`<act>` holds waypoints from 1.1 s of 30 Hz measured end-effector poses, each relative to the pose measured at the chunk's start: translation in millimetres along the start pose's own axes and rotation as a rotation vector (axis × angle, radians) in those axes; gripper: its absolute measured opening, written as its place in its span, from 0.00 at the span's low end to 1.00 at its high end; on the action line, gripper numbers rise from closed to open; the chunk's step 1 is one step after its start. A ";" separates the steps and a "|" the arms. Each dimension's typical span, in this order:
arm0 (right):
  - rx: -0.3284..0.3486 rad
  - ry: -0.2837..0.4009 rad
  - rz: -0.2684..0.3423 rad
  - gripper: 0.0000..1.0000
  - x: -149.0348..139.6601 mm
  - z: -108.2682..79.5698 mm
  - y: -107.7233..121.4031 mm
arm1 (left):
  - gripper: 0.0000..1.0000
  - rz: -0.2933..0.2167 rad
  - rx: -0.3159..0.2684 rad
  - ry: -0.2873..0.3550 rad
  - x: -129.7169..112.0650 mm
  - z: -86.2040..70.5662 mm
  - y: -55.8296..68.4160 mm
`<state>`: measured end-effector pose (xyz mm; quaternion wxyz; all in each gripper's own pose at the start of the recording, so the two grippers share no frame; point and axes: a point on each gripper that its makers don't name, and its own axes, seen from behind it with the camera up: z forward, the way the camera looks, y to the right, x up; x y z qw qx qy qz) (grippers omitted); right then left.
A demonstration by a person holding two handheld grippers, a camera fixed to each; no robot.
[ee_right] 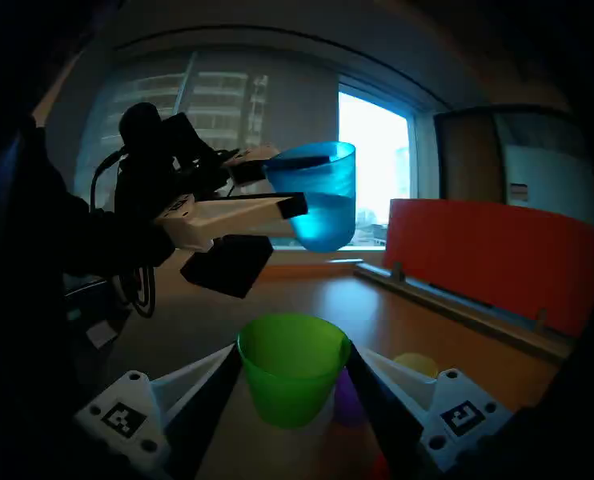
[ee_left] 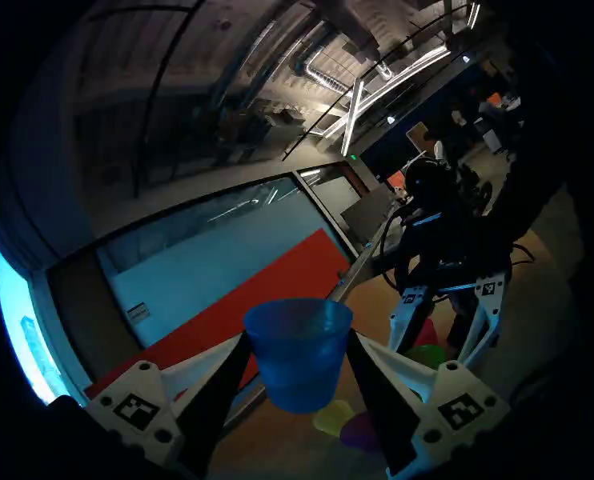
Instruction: Pour water
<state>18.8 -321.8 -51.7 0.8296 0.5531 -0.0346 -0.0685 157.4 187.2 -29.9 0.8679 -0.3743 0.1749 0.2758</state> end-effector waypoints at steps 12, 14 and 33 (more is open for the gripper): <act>0.004 0.003 0.004 0.93 0.7 -0.5 -1.3 | 0.84 0.029 0.002 0.000 -1.8 2.1 -1.1; 0.004 0.004 0.004 0.93 1.2 -1.0 -1.6 | 0.84 0.033 0.004 0.000 -1.9 2.4 -2.1; 0.010 0.008 -0.003 0.93 4.8 -2.9 -5.1 | 0.84 0.093 0.003 -0.007 -4.1 4.9 -1.5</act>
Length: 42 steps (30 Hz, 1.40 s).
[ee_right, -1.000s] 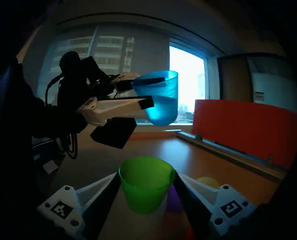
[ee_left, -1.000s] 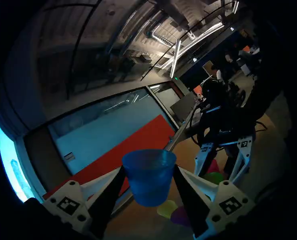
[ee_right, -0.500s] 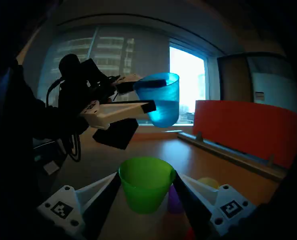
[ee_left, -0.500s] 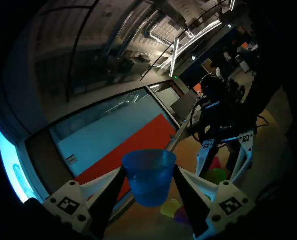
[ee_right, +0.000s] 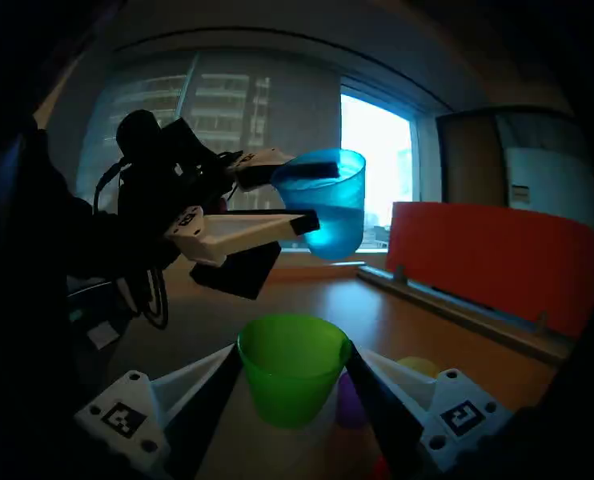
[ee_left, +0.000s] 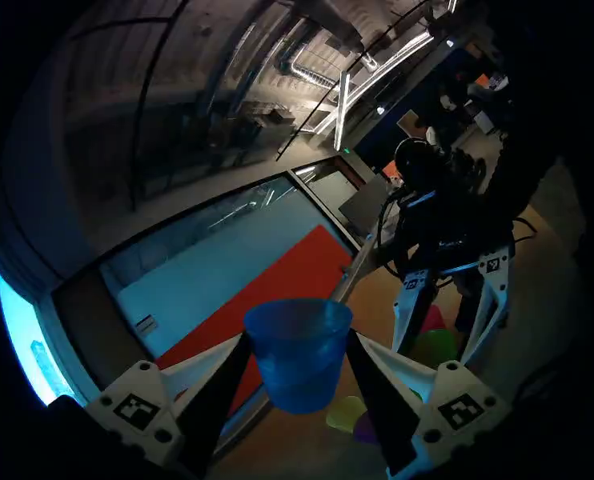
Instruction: Pour water
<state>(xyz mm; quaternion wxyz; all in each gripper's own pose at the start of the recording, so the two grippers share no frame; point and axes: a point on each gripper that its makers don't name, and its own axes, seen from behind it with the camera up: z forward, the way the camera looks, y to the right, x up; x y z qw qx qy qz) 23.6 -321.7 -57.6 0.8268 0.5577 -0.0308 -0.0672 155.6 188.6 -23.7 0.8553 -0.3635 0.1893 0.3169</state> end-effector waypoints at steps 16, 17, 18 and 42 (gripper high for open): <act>0.010 0.001 -0.008 0.93 1.0 -0.8 -3.6 | 0.83 0.048 -0.002 -0.005 0.2 0.9 2.6; 0.010 0.001 -0.008 0.93 1.3 -0.8 -3.8 | 0.84 0.051 -0.002 -0.005 0.1 0.9 2.8; 0.011 0.001 -0.008 0.93 1.6 -0.8 -4.0 | 0.84 0.054 -0.002 -0.005 0.0 1.0 3.1; 0.010 -0.001 -0.008 0.93 0.8 -0.5 -3.6 | 0.84 0.143 -0.011 -0.007 0.8 2.1 7.1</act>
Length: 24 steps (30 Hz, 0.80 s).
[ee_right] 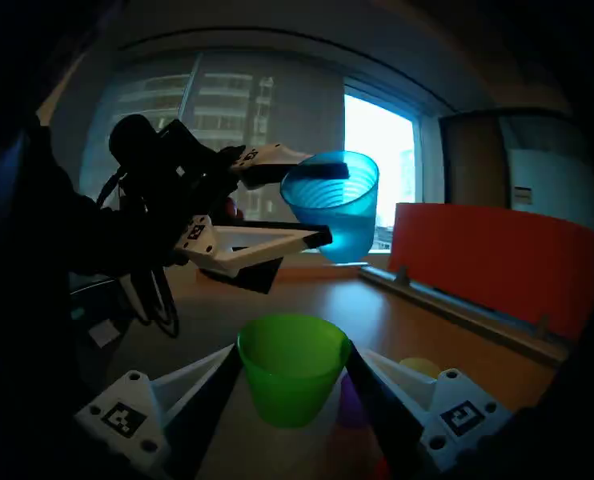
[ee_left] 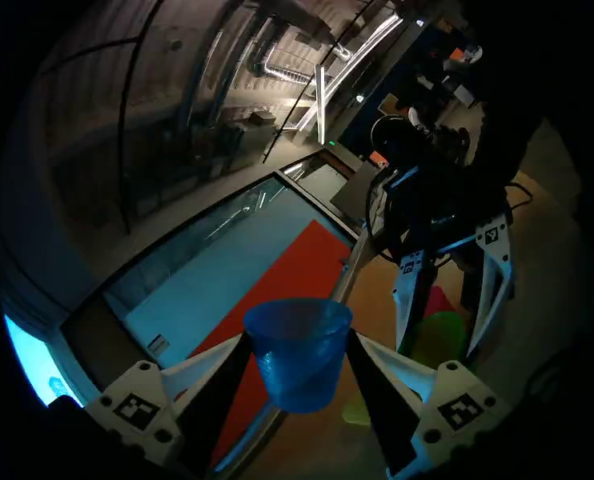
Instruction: Pour water
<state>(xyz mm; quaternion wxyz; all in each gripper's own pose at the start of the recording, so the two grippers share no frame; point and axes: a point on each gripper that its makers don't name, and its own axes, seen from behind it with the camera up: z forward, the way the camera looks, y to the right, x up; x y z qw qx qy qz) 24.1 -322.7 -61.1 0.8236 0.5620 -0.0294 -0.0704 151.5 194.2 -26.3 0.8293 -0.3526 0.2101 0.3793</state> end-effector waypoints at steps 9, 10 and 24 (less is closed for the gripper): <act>-0.005 0.000 -0.001 0.93 -0.5 -0.9 1.7 | 0.84 0.016 0.001 0.000 -0.7 2.6 0.1; -0.006 0.000 -0.001 0.93 -0.5 -1.1 1.9 | 0.84 0.019 0.001 0.000 -0.6 2.7 0.2; -0.013 -0.002 -0.001 0.93 -0.8 -1.4 4.9 | 0.84 0.052 -0.005 0.001 0.2 3.6 2.3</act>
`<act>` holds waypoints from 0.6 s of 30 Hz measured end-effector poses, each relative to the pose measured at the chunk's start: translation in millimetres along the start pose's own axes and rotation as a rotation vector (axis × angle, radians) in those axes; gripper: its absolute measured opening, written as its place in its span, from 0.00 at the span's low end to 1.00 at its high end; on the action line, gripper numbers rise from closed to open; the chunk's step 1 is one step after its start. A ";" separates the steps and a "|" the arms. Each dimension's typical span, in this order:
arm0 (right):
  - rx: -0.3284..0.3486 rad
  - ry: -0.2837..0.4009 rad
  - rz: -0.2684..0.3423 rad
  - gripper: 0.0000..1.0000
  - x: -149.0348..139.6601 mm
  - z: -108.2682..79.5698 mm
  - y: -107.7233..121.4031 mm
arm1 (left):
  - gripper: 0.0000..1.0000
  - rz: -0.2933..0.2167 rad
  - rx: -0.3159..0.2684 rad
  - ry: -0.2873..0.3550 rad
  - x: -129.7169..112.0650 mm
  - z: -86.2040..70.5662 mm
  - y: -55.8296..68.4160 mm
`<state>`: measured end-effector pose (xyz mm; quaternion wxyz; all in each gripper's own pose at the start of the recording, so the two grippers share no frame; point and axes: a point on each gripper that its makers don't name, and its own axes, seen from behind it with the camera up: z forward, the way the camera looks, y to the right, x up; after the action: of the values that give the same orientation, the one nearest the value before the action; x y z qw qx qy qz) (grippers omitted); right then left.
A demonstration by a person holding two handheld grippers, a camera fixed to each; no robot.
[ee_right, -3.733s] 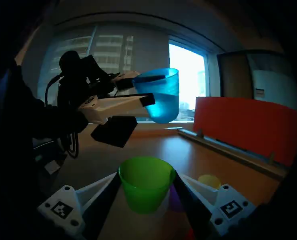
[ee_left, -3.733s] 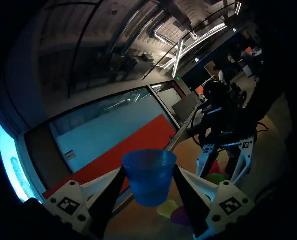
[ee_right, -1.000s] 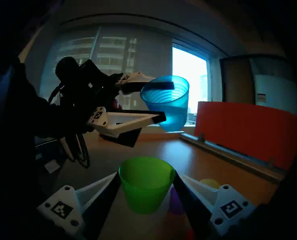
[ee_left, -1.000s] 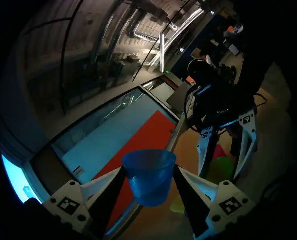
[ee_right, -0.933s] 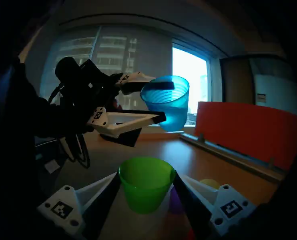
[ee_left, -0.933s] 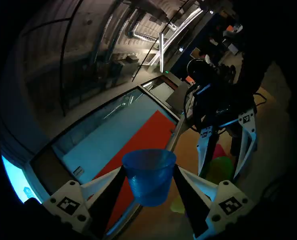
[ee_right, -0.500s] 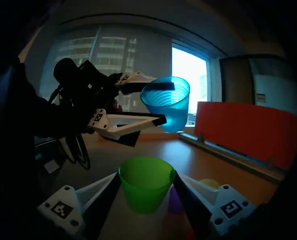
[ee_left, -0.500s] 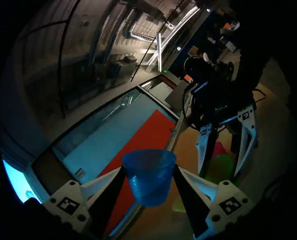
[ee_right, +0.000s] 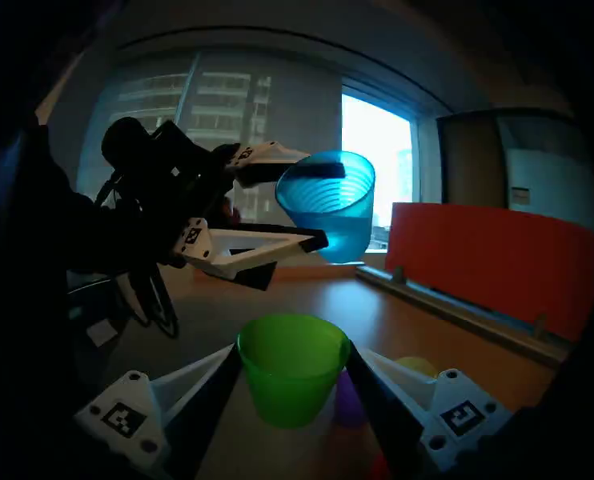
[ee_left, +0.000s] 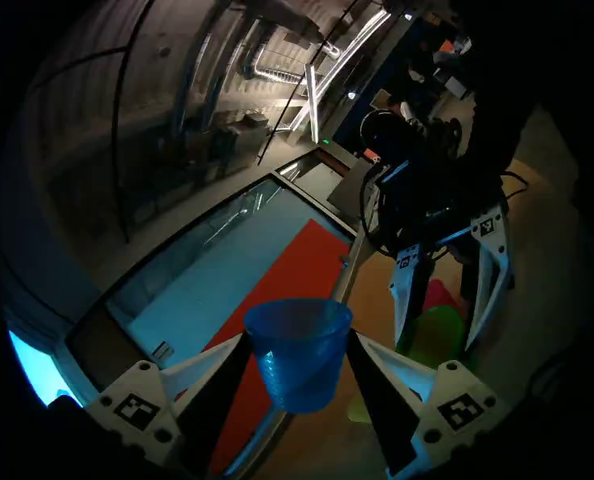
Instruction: Pour water
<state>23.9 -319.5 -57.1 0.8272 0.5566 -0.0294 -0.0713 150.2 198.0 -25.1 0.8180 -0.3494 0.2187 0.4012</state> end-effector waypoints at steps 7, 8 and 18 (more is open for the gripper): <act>-0.001 -0.001 -0.002 0.93 0.2 0.5 0.0 | 0.84 0.015 -0.003 0.001 0.7 0.1 0.5; -0.001 -0.001 -0.002 0.93 0.2 0.5 0.0 | 0.84 0.018 -0.003 0.001 1.0 0.1 0.3; -0.003 -0.004 -0.004 0.93 0.0 0.1 0.0 | 0.84 0.024 -0.003 0.004 1.8 0.3 -0.7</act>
<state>23.9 -319.6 -57.1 0.8277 0.5555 -0.0297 -0.0742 151.9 198.9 -25.7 0.8121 -0.3489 0.2239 0.4106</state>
